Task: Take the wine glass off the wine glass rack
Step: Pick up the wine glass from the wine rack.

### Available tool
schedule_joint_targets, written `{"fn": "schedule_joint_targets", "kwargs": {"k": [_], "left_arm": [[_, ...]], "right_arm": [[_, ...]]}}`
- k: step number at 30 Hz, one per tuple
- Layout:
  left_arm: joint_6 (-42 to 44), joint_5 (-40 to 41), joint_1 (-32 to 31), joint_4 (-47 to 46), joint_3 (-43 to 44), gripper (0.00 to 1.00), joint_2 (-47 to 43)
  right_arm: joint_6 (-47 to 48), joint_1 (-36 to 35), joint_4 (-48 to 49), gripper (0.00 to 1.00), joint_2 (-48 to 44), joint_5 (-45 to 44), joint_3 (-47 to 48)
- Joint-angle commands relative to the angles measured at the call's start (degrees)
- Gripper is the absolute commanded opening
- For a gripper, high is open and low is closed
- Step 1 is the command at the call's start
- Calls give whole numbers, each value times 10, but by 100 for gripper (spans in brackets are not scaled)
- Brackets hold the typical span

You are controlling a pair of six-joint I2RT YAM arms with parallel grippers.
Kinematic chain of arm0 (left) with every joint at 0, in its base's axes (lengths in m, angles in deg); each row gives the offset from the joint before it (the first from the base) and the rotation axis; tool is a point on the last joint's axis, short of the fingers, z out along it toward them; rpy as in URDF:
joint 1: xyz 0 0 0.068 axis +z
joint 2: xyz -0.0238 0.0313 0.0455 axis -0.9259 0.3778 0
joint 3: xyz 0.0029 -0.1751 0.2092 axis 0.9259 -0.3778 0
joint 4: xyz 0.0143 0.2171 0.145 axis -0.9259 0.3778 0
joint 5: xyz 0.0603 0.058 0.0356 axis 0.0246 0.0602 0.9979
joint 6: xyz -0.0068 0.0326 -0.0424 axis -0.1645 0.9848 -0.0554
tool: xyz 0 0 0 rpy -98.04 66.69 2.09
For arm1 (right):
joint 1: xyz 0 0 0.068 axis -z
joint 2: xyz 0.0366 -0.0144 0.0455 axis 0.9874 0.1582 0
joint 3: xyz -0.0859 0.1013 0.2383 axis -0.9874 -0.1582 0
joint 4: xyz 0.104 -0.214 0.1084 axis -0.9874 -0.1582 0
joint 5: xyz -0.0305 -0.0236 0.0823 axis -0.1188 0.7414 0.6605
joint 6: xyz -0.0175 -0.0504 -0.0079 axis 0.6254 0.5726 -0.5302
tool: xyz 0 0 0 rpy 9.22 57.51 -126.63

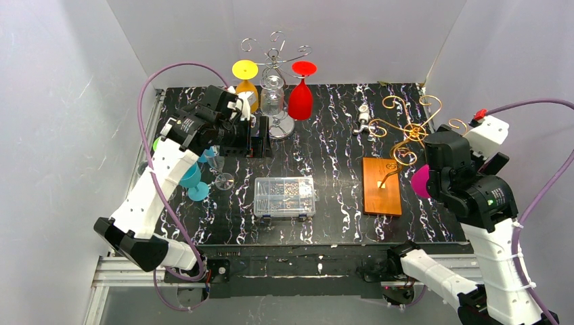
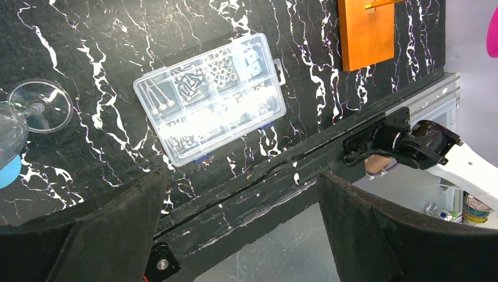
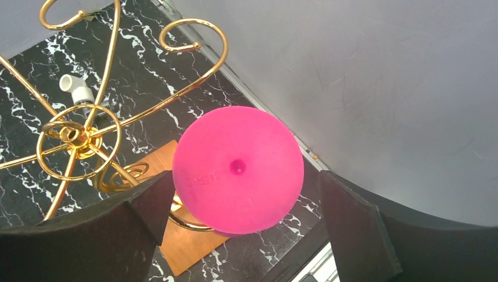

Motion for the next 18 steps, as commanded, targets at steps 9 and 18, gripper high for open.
{"fn": "schedule_joint_targets", "kwargs": {"k": [9,18], "left_arm": [[8,-12,-3,-4,-7,98,0],[9,-13,-3,-7,-9,98,-2]], "right_arm": [[0,1,48,90,-2,-18,-14],[9,1,50,75,2,-19,-5]]}}
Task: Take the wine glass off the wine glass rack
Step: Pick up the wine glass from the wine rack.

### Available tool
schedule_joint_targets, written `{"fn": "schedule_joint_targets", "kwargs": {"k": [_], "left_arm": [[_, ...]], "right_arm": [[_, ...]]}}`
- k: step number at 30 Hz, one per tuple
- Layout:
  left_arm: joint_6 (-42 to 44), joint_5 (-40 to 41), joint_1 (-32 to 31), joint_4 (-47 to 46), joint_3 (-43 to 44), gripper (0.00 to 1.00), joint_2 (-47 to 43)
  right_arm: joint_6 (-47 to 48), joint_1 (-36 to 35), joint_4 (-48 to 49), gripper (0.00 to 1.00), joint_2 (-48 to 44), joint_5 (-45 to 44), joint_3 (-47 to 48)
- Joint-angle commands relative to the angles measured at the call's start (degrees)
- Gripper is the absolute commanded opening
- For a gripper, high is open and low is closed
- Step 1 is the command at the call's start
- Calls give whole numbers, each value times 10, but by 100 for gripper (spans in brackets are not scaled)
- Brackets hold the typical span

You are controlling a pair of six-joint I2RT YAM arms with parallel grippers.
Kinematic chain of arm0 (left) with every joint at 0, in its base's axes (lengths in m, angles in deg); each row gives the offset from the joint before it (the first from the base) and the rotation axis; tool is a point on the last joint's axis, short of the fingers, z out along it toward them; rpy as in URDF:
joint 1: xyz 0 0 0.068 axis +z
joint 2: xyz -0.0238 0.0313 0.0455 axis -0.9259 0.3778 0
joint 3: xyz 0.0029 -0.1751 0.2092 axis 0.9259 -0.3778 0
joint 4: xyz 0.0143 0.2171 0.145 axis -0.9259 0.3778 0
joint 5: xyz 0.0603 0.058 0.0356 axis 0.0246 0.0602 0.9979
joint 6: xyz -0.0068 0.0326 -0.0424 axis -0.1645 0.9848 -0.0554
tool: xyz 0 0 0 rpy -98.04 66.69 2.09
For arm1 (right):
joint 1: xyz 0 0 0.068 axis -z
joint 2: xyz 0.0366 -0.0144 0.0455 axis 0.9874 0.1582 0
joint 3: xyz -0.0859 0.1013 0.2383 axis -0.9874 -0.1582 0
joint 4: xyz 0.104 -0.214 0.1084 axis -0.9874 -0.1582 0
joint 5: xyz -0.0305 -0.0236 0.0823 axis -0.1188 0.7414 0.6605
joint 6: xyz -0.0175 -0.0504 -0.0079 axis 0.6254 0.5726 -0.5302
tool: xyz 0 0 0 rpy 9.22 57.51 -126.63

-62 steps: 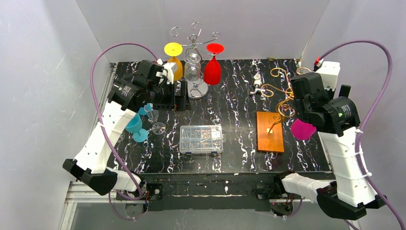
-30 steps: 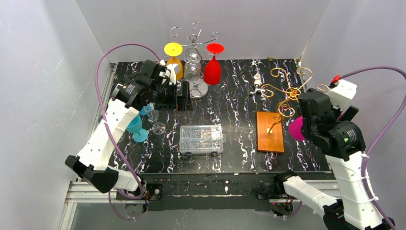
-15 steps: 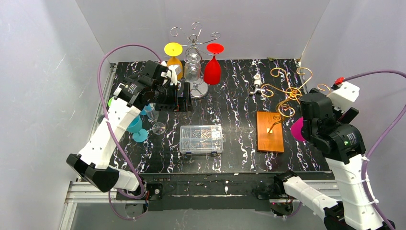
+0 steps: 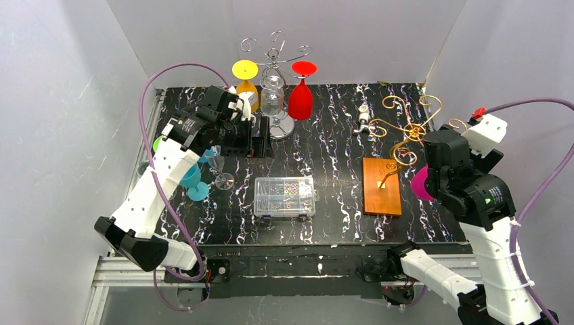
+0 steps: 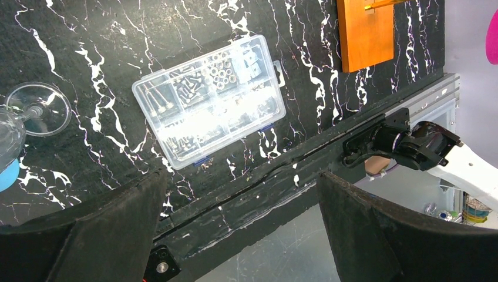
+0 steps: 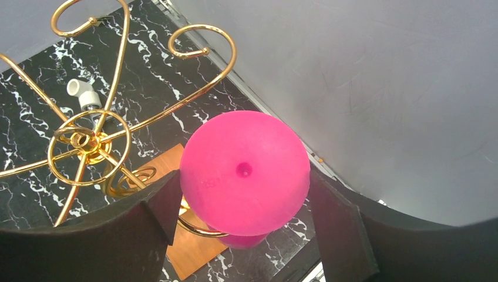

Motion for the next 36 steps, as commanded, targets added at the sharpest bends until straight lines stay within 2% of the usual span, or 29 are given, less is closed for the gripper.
{"fn": "schedule_joint_targets", "kwargs": {"k": [1,6,10,36], "left_arm": [[9,-12,-3,4,-2,98,-3],[9,-15,-3,2,-3,98,0],[8,-16,-3,1,-2,98,2],[4,-15,-3,1,-4,98,0]], "right_arm": [[5,1,22,72,2,-18,6],[11,1,9,64,6,-23,27],[13,1,-2,61,10,-23,44],[54,1,-28,59,2,53,80]]}}
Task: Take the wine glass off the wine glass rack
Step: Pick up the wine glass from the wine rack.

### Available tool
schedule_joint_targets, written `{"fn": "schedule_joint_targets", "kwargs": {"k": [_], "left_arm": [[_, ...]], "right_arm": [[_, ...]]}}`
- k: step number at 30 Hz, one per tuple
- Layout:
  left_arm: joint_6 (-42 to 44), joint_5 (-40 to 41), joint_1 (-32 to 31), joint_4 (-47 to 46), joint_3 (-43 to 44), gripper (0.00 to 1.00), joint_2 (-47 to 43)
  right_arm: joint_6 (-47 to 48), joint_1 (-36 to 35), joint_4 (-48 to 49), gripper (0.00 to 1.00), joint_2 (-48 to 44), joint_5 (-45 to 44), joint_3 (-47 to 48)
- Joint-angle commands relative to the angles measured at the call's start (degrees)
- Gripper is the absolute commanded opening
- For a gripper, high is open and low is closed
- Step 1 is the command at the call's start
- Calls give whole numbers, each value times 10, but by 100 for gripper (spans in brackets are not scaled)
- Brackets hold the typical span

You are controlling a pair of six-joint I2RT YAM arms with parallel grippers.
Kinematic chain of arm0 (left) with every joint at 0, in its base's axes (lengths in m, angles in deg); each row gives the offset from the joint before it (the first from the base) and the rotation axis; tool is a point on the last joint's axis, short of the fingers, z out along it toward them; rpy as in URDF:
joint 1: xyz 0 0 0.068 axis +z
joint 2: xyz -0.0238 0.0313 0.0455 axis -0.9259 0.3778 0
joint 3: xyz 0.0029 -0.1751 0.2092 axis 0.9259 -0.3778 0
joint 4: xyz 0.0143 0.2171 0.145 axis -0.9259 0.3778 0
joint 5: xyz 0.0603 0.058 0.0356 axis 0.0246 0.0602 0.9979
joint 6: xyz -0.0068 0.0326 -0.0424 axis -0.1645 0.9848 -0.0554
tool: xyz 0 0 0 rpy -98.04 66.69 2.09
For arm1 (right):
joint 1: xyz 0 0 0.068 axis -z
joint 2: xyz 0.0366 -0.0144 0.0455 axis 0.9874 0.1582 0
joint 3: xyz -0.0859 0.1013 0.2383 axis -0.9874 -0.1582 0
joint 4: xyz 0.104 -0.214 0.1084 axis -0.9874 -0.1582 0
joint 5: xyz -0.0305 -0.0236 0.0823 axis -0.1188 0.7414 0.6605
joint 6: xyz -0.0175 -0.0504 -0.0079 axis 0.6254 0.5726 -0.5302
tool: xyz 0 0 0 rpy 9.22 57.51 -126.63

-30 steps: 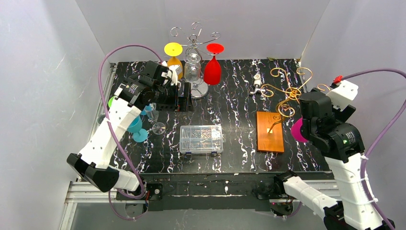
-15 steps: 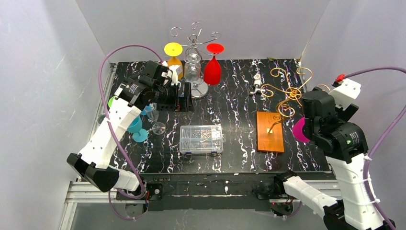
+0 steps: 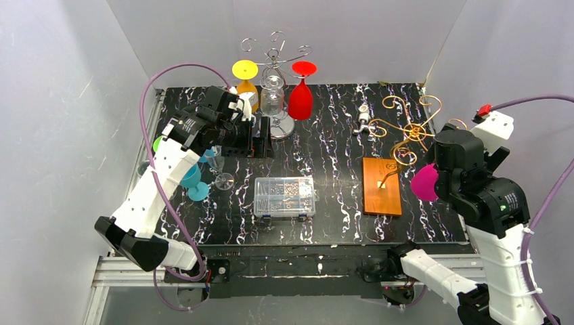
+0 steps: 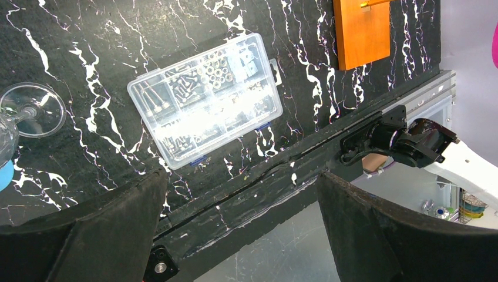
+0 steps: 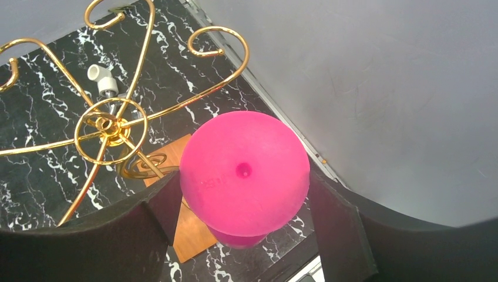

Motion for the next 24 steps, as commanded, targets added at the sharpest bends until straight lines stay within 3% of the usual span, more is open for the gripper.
{"fn": "schedule_joint_targets", "kwargs": {"k": [1,24], "left_arm": [[4,-8,-3,3,-2,98,-1],[-3,-3,-3,6,-3,98,-7]], "right_arm": [[12,1,-4,59,-1,14,26],[28,1,-6,59,10,54,42]]}}
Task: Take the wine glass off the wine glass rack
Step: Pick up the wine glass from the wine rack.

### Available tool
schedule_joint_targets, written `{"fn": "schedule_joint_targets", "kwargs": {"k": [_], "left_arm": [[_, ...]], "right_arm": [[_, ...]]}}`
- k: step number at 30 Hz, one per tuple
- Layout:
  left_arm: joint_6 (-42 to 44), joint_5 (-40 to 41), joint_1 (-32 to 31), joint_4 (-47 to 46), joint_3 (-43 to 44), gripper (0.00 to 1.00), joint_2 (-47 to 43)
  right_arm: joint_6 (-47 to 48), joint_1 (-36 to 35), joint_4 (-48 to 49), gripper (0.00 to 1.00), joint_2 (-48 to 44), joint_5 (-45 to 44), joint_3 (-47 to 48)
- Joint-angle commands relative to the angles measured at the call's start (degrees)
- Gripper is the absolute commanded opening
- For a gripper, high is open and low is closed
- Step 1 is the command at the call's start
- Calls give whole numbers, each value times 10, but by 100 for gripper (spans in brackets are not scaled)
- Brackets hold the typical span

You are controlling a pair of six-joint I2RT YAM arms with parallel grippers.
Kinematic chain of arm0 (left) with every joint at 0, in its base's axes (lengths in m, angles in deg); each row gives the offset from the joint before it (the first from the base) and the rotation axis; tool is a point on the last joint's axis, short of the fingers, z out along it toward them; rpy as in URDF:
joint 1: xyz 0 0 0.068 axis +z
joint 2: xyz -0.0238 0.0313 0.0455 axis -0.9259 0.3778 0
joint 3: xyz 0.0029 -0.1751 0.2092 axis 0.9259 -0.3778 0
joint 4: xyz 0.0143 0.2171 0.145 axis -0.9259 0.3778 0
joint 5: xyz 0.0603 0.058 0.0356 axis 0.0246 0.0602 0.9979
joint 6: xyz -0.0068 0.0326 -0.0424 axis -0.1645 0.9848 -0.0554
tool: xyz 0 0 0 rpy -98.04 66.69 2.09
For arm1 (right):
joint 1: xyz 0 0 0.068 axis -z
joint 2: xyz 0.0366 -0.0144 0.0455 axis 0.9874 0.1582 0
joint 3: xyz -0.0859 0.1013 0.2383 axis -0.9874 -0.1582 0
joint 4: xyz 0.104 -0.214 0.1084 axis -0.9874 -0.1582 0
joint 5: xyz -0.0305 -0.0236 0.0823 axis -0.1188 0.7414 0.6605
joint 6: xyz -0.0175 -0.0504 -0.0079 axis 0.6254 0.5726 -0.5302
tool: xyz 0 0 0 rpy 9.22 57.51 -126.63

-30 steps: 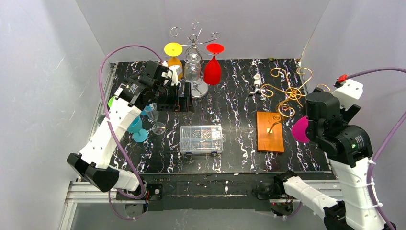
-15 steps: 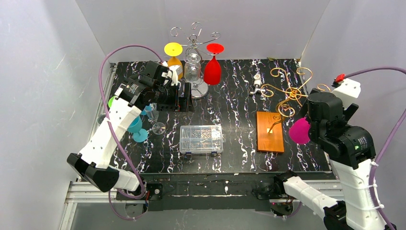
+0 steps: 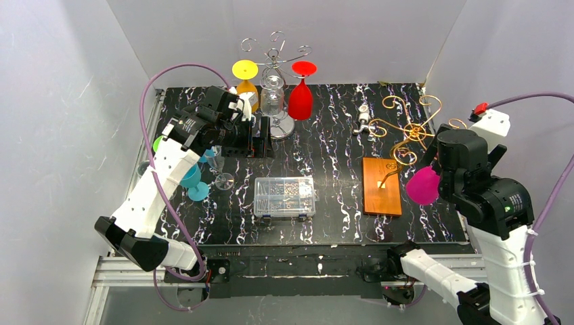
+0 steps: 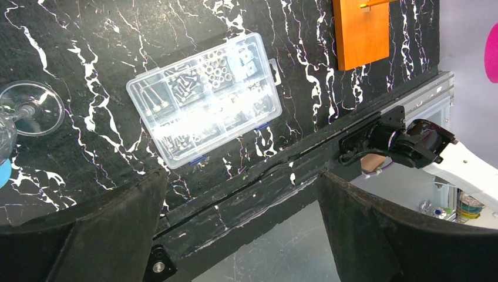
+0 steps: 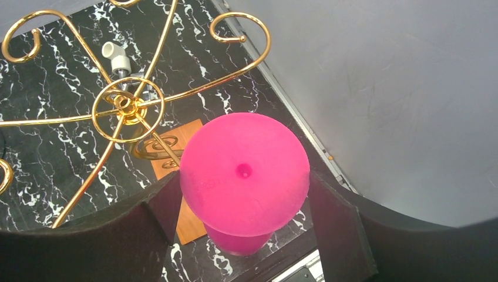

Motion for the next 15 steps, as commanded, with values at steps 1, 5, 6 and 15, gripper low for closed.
{"fn": "schedule_joint_targets", "kwargs": {"k": [1,5,6,15], "left_arm": [[2,-3,-3,6,-2,98,-7],[1,-3,-3,6,-3,98,-7],[2,-2,-3,5,-3,98,-6],[3,-2,-3,6,-3,98,-7]], "right_arm": [[5,1,11,59,6,1,20],[5,1,16,59,8,5,21],[5,1,17,59,9,8,21],[9,1,37,59,29,0,22]]}}
